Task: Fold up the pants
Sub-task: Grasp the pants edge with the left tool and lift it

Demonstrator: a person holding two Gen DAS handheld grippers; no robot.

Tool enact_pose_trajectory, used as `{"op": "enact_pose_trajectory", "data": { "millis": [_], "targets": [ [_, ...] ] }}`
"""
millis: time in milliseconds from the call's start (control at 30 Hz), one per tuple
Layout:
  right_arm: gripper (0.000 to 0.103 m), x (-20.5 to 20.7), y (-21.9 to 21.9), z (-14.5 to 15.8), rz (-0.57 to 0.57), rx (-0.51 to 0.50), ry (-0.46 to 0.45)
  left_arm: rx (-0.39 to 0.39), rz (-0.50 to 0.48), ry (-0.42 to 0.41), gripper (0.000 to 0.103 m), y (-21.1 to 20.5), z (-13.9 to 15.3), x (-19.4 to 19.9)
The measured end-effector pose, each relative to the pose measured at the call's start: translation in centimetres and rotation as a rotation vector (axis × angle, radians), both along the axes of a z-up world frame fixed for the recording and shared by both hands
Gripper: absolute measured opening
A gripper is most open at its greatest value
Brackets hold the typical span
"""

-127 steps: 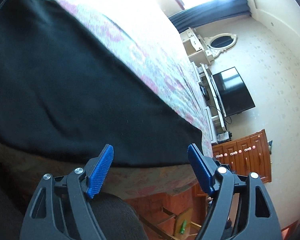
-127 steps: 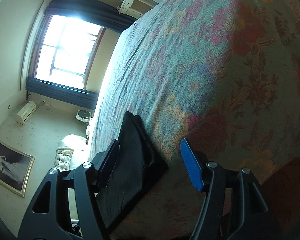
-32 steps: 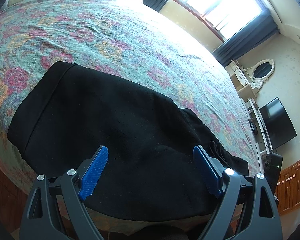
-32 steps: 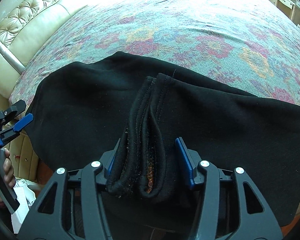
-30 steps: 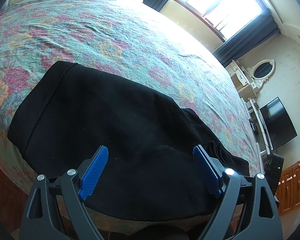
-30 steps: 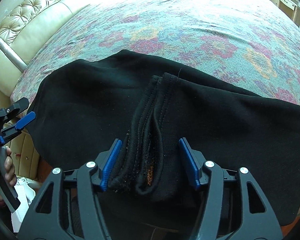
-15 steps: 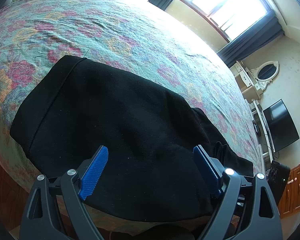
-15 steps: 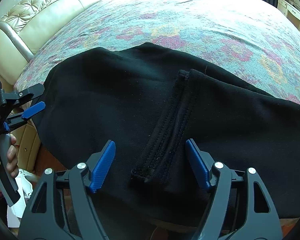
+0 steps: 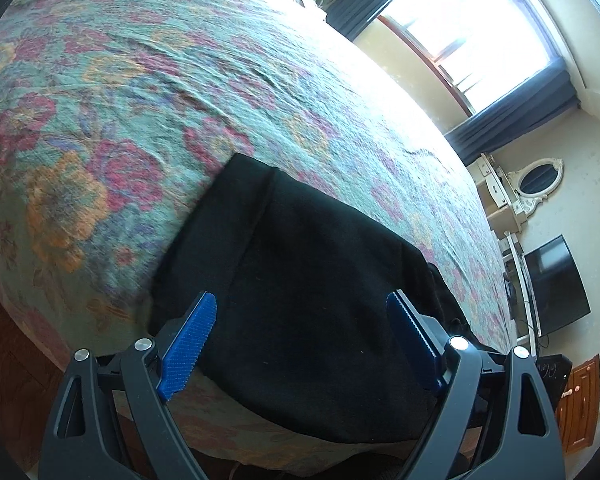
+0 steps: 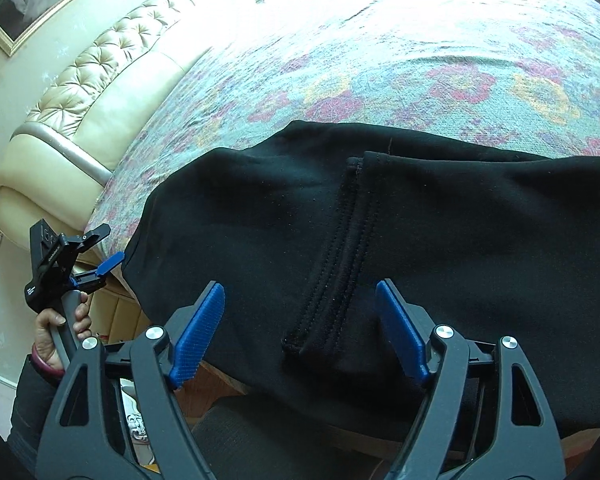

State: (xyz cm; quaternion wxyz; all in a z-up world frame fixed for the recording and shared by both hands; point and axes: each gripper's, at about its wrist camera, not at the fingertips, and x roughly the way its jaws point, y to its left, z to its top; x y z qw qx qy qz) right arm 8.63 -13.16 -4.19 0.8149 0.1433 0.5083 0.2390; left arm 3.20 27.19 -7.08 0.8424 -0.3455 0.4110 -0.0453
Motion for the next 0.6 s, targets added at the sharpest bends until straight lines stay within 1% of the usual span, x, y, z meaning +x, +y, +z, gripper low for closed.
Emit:
{"op": "enact_pose_trajectory", "data": {
  "millis": [33,100,133,233,300,400,467,600],
  "targets": [
    [0.078,-0.2,-0.3,-0.1,-0.006,0.01,0.004,-0.026,0.014,-0.007,0.086,1.5,-0.3,-0.1],
    [0.078,-0.5,-0.8,-0.4,-0.014,0.037,0.017,-0.07,0.037,0.007,0.086,4.0,-1.3,0.1],
    [0.078,-0.7,-1.0,-0.6,-0.017,0.048,0.026,-0.093,0.035,0.019,0.086,4.9,-1.8,0.3],
    [0.078,-1.1,-1.2,-1.0,-0.014,0.05,0.037,-0.152,-0.012,0.036,0.086,6.4,-3.4,1.6],
    [0.078,-1.4,-1.4,-1.0,-0.013,0.051,0.036,-0.172,-0.064,0.047,0.086,6.4,-3.9,2.6],
    [0.078,-1.4,-1.5,-1.0,-0.018,0.057,0.043,-0.197,-0.144,0.019,0.086,5.9,-3.8,4.1],
    [0.079,-1.2,-1.4,-1.1,-0.019,0.055,0.046,-0.224,-0.201,0.022,0.086,5.2,-4.0,4.9],
    [0.079,-1.3,-1.4,-1.1,-0.021,0.054,0.047,-0.197,-0.259,0.042,0.086,4.0,-4.7,6.4]
  ]
}}
